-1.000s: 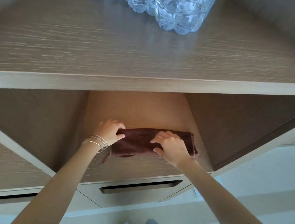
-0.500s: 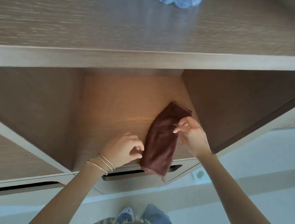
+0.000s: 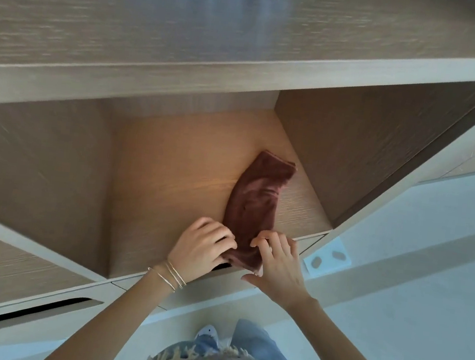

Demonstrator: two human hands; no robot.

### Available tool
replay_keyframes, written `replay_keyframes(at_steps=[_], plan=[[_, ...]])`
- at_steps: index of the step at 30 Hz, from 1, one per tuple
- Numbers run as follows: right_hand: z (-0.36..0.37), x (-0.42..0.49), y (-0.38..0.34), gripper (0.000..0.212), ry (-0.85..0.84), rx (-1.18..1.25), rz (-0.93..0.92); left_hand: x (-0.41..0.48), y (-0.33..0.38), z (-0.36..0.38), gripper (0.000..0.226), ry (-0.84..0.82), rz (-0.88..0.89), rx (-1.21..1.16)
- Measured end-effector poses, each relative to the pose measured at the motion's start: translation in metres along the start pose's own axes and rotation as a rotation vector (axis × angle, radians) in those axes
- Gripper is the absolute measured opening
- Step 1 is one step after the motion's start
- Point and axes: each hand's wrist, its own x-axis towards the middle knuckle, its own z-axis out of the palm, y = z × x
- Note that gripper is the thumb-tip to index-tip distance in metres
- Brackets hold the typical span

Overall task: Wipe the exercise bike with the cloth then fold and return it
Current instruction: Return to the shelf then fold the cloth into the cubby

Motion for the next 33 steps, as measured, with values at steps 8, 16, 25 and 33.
replay_keyframes(at_steps=[8,16,25,33], plan=[[-0.026,-0.003,-0.002,0.035,0.085,0.166,0.016,0.027,0.003,-0.043,0.015,-0.230,-0.385,-0.374],[-0.085,0.059,0.040,0.034,-0.171,0.640,0.269,0.083,-0.025,-0.054,0.008,-0.339,-0.676,-0.894],[-0.056,0.135,0.063,0.027,-0.120,0.358,0.567,0.118,-0.064,-0.018,0.032,-0.164,-0.743,-0.532],[-0.049,0.134,0.065,0.033,-0.264,0.207,0.464,0.114,-0.062,0.007,0.028,-0.146,-0.589,-0.306]])
